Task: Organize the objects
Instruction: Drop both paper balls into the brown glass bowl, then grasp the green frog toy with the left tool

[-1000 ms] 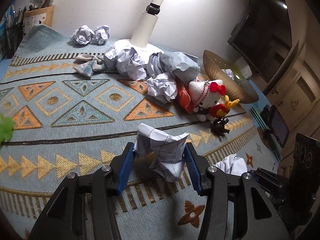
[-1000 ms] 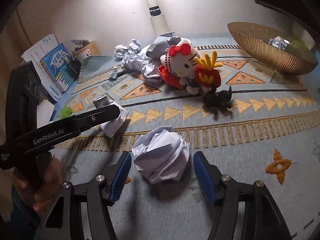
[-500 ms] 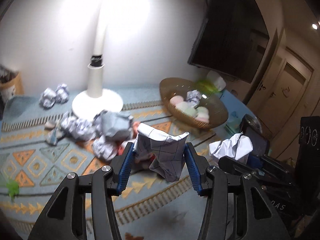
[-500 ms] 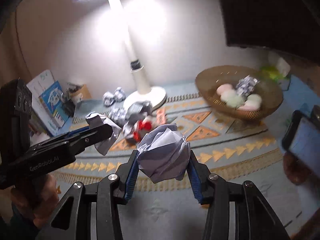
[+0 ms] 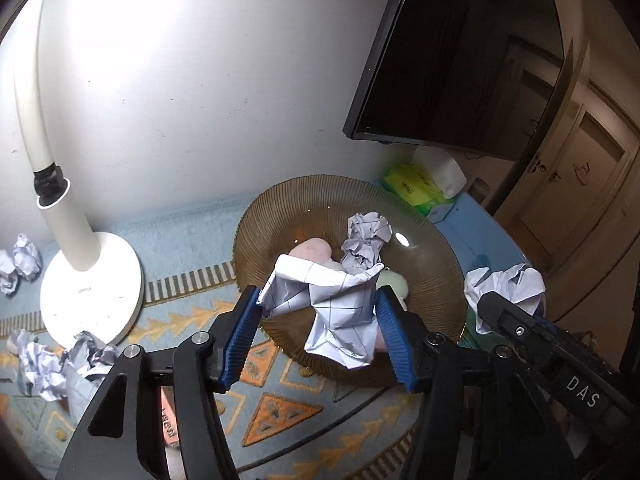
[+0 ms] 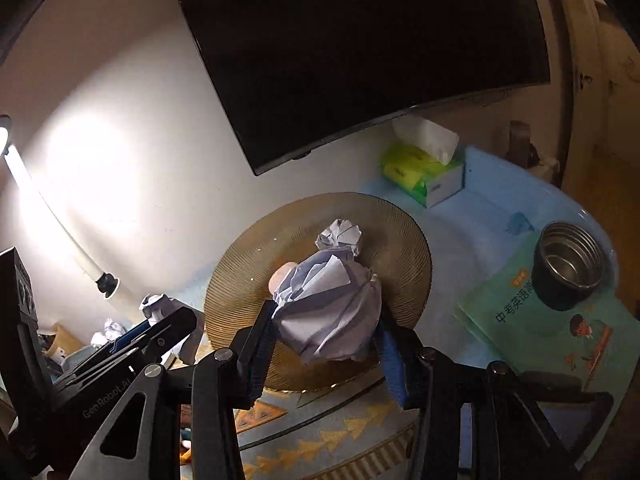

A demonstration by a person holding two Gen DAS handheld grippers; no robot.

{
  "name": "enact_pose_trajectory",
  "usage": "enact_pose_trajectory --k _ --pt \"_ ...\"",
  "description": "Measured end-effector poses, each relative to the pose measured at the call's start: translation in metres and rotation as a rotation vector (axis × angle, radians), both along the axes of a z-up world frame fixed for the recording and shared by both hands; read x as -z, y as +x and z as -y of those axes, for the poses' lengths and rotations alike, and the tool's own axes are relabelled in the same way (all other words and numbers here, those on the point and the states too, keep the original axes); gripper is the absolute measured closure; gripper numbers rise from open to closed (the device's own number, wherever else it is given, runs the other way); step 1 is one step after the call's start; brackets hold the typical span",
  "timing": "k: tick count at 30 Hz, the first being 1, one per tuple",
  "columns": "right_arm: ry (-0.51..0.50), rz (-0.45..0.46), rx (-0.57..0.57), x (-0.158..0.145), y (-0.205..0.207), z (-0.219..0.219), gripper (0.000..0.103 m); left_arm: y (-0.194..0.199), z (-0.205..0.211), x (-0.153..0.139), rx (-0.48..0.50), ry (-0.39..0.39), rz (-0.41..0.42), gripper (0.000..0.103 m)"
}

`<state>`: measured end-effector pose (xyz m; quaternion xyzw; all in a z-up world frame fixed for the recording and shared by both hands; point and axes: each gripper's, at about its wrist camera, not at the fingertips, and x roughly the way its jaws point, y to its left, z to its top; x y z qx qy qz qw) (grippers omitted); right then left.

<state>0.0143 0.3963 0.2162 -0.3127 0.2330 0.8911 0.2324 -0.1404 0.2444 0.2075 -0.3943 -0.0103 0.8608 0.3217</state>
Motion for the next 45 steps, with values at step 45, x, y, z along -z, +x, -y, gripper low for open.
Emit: enact_pose_trajectory --k 45 --pt "0.048 0.050 -0.539 0.123 0.014 0.260 0.047 0.118 0.309 0.106 -0.446 -0.033 -0.011 0.013"
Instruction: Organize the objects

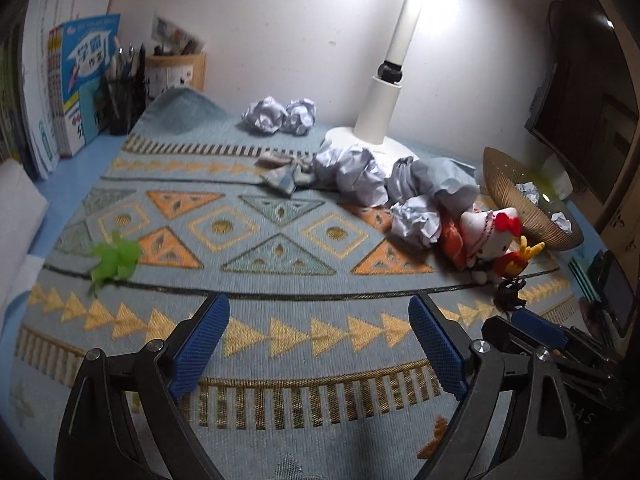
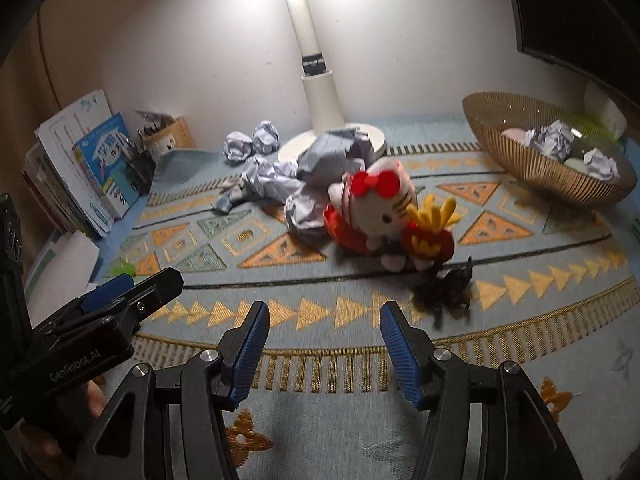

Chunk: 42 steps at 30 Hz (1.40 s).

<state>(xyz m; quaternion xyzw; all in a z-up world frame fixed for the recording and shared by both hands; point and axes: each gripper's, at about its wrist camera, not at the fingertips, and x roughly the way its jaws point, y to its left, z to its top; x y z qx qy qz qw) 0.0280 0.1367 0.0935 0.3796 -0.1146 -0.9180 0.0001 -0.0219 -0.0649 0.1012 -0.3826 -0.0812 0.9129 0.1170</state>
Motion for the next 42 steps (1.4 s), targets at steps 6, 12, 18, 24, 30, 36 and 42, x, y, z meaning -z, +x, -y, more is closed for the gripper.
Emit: enact_pose_trajectory --k 6,12,18,24,30,36,42 --pt "-0.047 0.017 -0.014 0.009 -0.001 -0.009 0.046 -0.002 0.012 0.003 -0.014 0.080 0.031 0.013" --pt "-0.123 0.023 0.007 0.008 0.001 -0.024 0.043 0.000 0.063 -0.016 -0.071 0.048 0.034 0.013" --pt "-0.044 0.052 -0.058 -0.009 -0.012 -0.002 0.043 -0.023 0.125 -0.011 -0.081 -0.021 0.115 0.013" --pt "0.038 0.012 -0.061 -0.042 -0.027 -0.002 0.039 -0.056 0.110 0.009 -0.061 -0.138 0.161 0.028" --pt "0.090 0.003 -0.030 -0.053 -0.035 -0.020 0.039 -0.060 0.114 0.013 -0.060 -0.104 0.156 0.066" --pt "0.096 0.007 -0.004 -0.051 -0.029 -0.041 0.039 -0.039 0.088 -0.013 -0.005 -0.102 0.085 0.066" --pt "0.056 0.124 0.040 -0.009 -0.020 -0.064 0.039 -0.024 0.022 -0.022 0.131 -0.026 0.074 0.066"
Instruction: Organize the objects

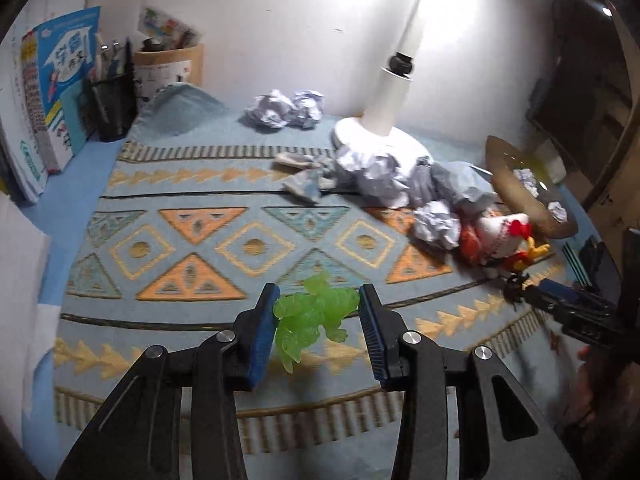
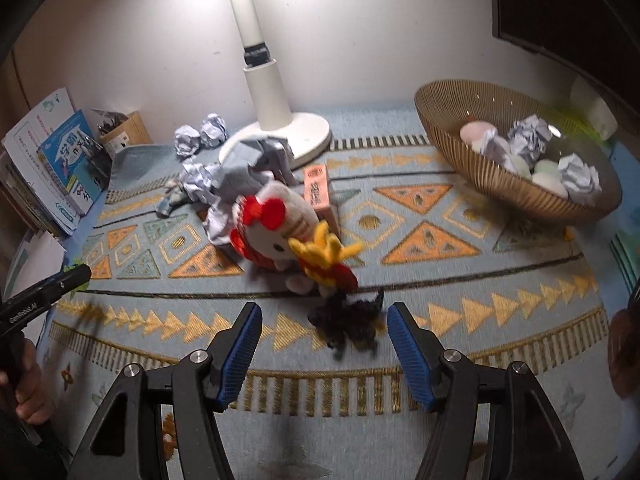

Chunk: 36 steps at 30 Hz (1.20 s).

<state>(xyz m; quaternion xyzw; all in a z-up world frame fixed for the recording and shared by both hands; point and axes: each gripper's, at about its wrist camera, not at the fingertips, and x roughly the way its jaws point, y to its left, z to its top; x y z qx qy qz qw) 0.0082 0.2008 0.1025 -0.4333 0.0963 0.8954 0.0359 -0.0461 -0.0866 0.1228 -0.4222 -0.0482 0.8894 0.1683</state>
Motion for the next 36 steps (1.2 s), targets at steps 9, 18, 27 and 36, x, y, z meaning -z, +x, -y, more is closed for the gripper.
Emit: enact_pose_trajectory --k 9,18,27,36 --pt "0.018 0.059 0.042 0.026 -0.012 -0.013 0.039 0.008 -0.089 0.014 0.143 -0.006 0.013 0.066" --pt "0.027 0.043 0.049 0.025 -0.012 -0.006 0.039 0.004 -0.102 0.024 0.145 -0.007 0.019 0.066" --pt "0.063 0.030 0.063 0.027 -0.018 0.006 0.058 0.004 -0.104 0.028 0.151 0.004 0.024 0.066" --pt "-0.028 0.032 0.056 0.021 0.005 0.009 0.058 0.016 -0.109 0.017 0.154 -0.014 0.004 0.066"
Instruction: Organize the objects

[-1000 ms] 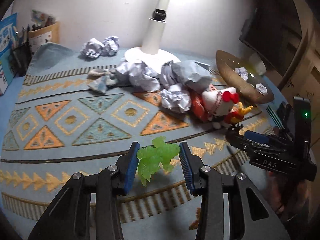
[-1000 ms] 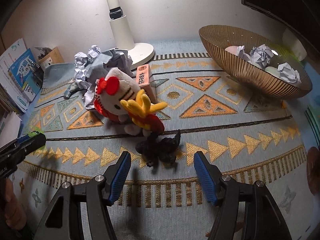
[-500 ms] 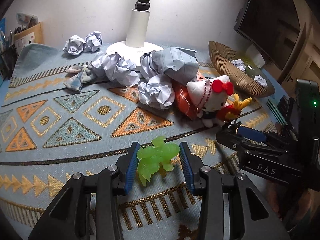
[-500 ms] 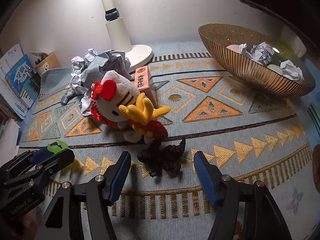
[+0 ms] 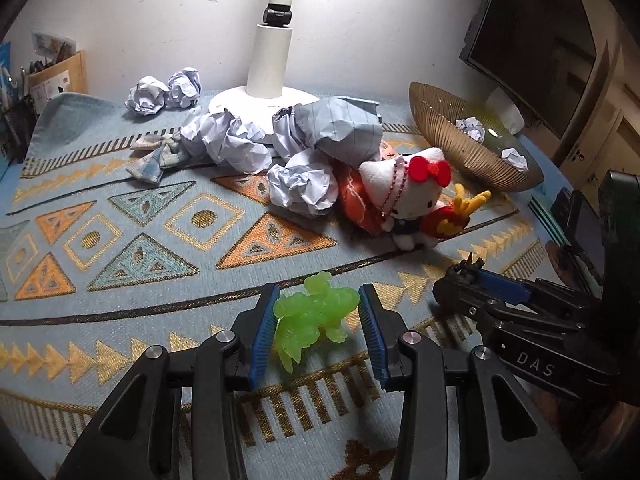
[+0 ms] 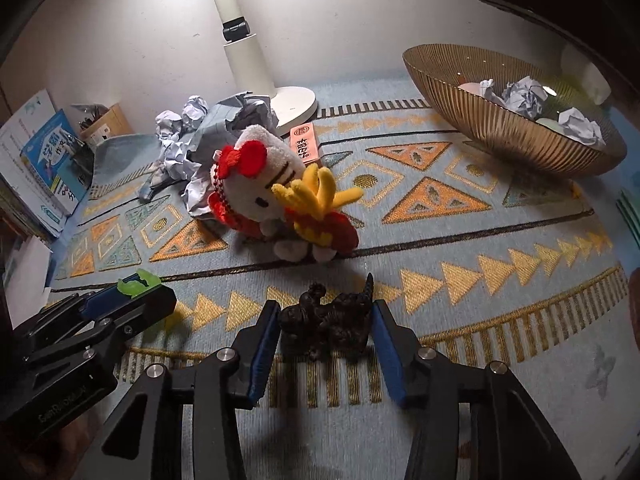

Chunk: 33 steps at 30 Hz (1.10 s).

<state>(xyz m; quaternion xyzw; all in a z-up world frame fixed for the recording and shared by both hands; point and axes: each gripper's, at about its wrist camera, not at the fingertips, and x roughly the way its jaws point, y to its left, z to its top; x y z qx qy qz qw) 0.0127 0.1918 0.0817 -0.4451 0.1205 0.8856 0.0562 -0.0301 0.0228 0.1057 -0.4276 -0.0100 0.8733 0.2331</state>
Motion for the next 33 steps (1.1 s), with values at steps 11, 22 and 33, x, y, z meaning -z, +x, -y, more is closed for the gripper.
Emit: enact_pose_trajectory --k 11,22,33 --pt "0.024 -0.187 0.117 -0.111 0.032 -0.038 0.058 0.001 -0.069 -0.110 0.135 0.021 -0.179 0.066" --pt "0.044 -0.257 0.342 -0.166 -0.001 -0.146 0.058 -0.091 -0.186 -0.140 0.253 0.139 -0.128 0.066" --pt "0.072 -0.166 0.409 -0.140 -0.034 -0.211 0.054 -0.125 -0.216 -0.118 0.259 0.174 -0.076 0.046"
